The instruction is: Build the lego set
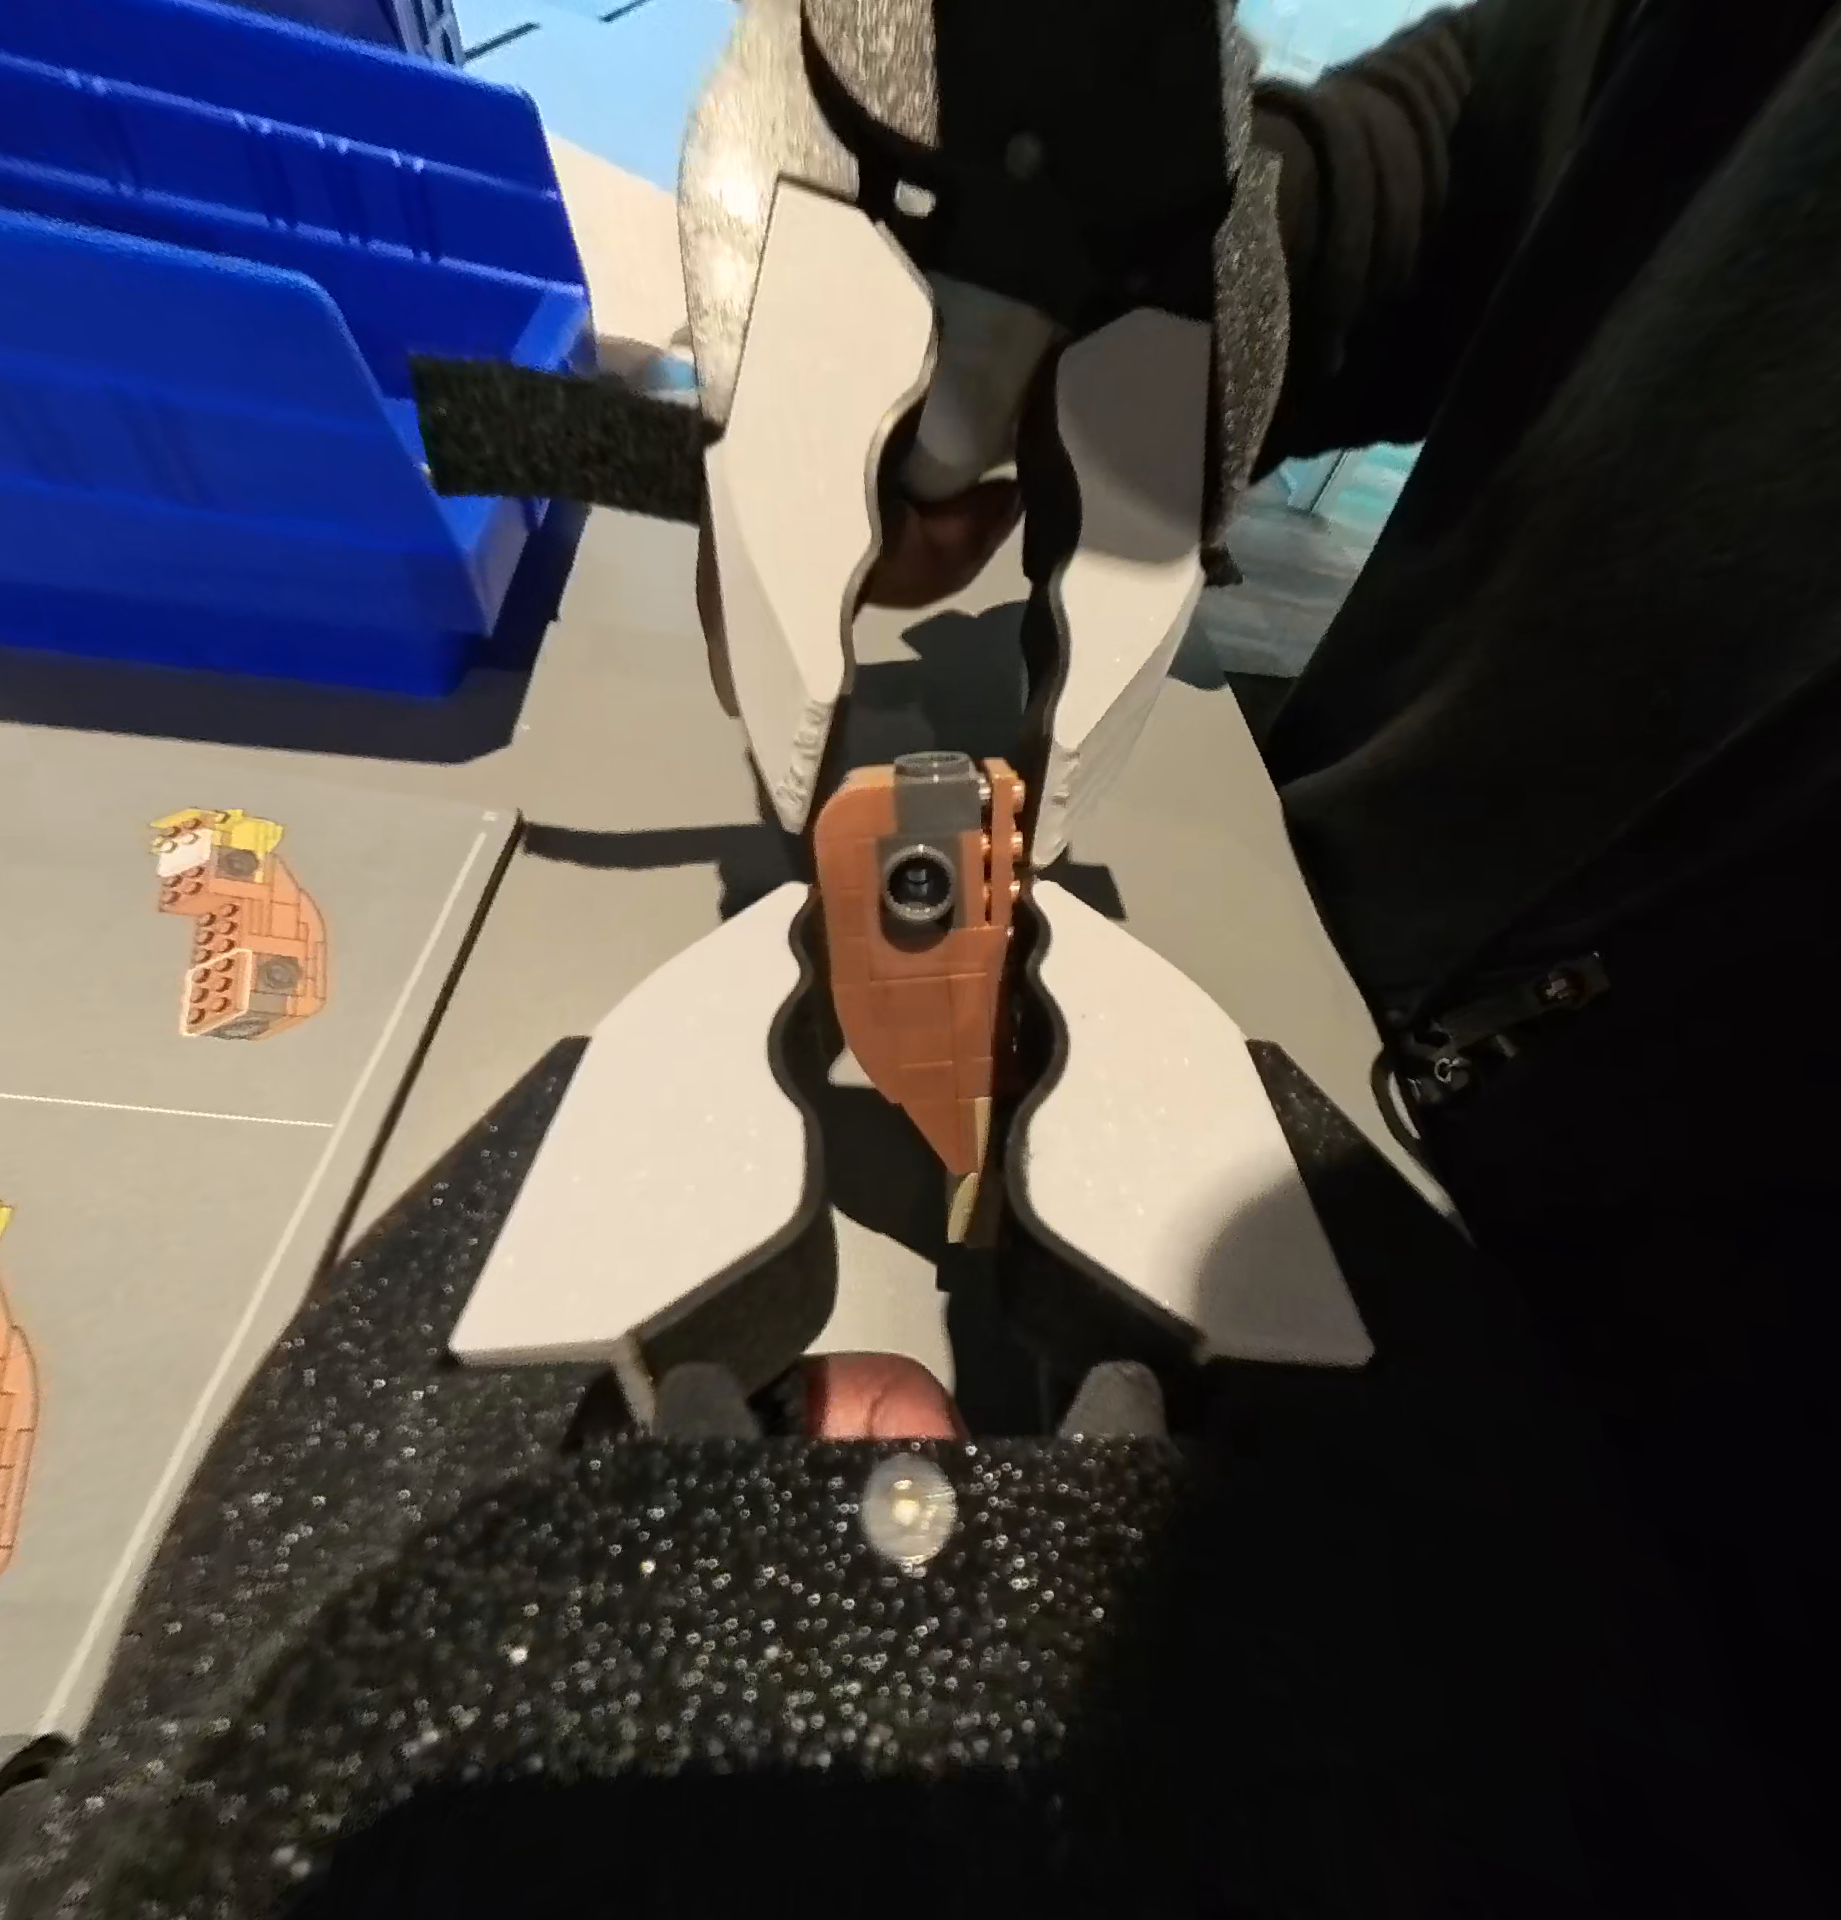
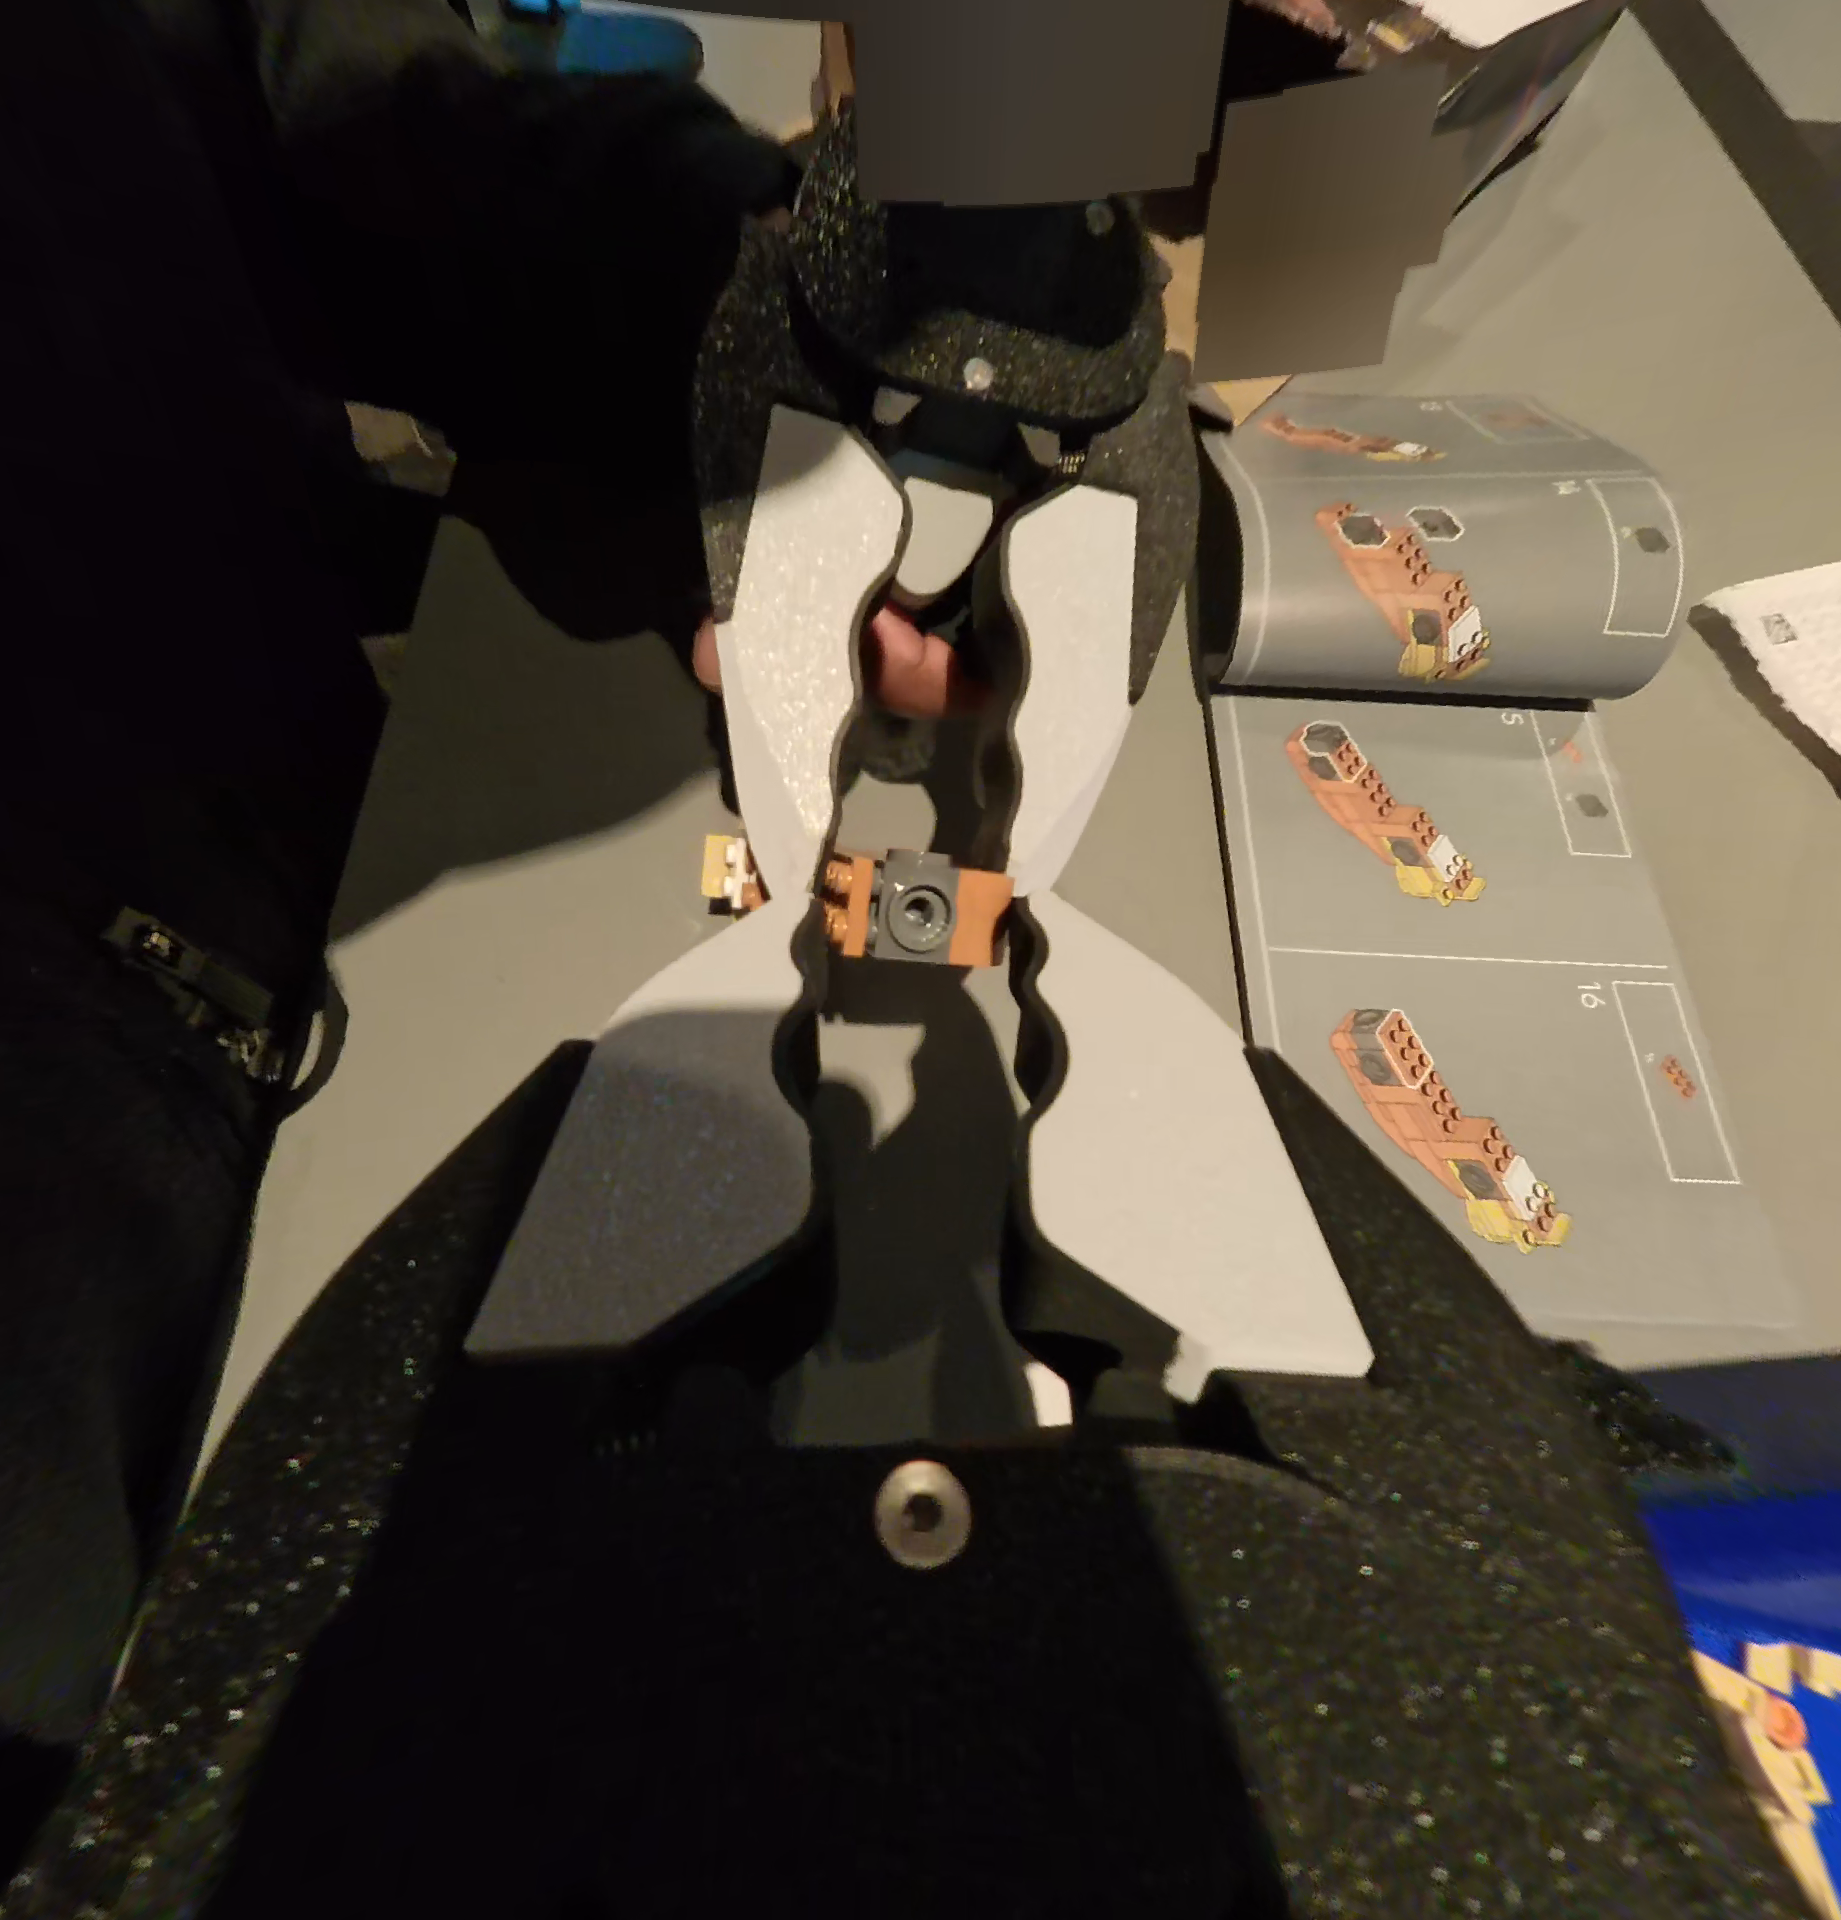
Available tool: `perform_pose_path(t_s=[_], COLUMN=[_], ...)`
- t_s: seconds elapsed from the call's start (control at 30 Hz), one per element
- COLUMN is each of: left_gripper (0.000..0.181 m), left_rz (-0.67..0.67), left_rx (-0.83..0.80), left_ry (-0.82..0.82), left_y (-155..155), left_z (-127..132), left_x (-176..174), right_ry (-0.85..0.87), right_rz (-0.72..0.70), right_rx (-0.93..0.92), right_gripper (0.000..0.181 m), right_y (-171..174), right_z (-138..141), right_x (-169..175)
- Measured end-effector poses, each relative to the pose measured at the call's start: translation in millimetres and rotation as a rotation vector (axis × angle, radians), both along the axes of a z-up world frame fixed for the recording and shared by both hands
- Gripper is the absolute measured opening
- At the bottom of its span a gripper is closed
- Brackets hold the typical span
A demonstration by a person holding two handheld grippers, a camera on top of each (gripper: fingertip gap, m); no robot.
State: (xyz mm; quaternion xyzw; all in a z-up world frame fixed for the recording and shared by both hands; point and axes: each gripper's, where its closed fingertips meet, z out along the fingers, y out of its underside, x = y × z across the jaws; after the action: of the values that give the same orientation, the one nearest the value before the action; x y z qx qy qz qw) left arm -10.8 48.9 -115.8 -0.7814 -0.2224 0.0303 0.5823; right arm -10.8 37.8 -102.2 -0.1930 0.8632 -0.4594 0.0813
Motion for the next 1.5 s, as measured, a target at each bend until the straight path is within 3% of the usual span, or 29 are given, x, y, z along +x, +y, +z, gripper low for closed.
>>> perform_pose_path(t_s=[0.23, 0.37, 0.57, 1.1, 1.33, 1.5], left_gripper=[0.033, 0.033, 0.033, 0.032, 0.032, 0.033], left_rz=[0.029, 0.055, 0.074, 0.084, 0.082, 0.101], left_rx=[0.078, 0.096, 0.094, 0.063, 0.063, 0.078], left_ry=[-0.004, 0.014, 0.041, 0.108, 0.112, 0.123], left_y=[-5, -6, -6, -6, -5, -7], left_z=[9, 13, 14, 15, 15, 18], left_x=[-7, -13, -16, -16, -15, -18], right_ry=[-0.057, -0.24, -0.329, -0.125, -0.096, -0.176], right_rz=[-0.017, -0.076, -0.067, -0.015, 0.016, -0.005], right_rx=[-0.14, -0.272, -0.312, -0.312, -0.322, -0.351], right_gripper=[0.04, 0.041, 0.038, 0.029, 0.028, 0.028], right_y=[3, -3, -7, -11, -11, -13], right_z=[9, 25, 24, 24, 25, 29], right_x=[-11, -18, -16, -13, -13, -15])
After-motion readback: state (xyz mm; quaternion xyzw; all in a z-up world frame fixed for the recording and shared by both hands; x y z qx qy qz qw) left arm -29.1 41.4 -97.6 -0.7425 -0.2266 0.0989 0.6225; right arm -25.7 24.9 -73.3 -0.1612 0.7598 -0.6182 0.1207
